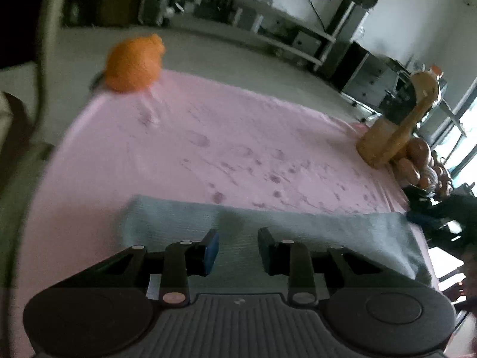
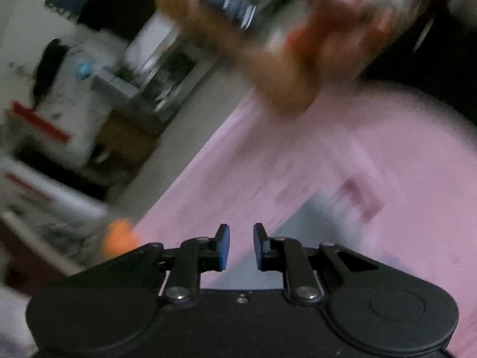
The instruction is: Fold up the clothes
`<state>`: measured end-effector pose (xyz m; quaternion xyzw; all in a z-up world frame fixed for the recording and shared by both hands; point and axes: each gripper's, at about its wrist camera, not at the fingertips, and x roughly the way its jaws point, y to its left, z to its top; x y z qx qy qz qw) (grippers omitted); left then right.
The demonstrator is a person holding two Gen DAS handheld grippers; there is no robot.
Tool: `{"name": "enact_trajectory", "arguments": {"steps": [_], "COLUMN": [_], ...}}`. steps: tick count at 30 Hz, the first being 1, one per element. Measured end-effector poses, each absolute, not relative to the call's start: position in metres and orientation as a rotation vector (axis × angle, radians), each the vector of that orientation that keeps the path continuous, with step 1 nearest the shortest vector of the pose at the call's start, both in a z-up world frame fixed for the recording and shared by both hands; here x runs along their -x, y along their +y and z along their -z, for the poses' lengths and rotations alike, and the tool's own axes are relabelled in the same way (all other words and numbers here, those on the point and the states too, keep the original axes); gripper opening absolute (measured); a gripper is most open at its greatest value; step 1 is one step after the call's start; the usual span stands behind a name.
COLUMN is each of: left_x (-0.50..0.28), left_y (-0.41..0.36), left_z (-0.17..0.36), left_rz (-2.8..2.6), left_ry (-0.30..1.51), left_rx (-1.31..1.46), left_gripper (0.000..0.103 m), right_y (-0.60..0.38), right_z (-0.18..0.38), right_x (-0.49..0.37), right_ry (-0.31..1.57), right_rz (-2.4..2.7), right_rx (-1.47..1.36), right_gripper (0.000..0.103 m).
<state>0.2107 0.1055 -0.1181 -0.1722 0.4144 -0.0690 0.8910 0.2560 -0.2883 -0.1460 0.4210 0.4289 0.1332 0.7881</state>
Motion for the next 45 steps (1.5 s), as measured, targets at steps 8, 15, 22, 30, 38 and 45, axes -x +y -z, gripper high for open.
{"name": "enact_trajectory", "arguments": {"steps": [8,15,22,30,38,45], "left_x": [-0.238,-0.222,-0.212,-0.237,-0.234,-0.18], "left_y": [0.034,0.038,0.088,0.12,0.136,0.142], "left_z": [0.154,0.146,0.112,0.136,0.143,0.113], "left_rz": [0.286,0.23,0.091,-0.127,-0.225,-0.238], "left_ry": [1.009,0.997,0.861,0.879,0.87,0.816], "left_rx": [0.223,0.179,0.235,0.201,0.156,0.229], "left_gripper": [0.03,0.02,0.026,0.032,0.03,0.035], "right_y": [-0.21,-0.191,-0.263,-0.295,-0.339,-0.4], "right_z": [0.19,0.178,0.158,0.198,0.228,0.202], "right_x": [-0.277,-0.271,-0.273,-0.301,-0.312,-0.257], "right_ry": [1.189,1.173,1.02,1.052,0.981,0.815], "right_rz": [-0.578,-0.569,-0.459,-0.297,-0.157,0.105], "right_rx": [-0.826,-0.532,-0.753,-0.902,-1.164,-1.336], "right_gripper": [0.003,0.0,0.025,0.026,0.0,0.027]}}
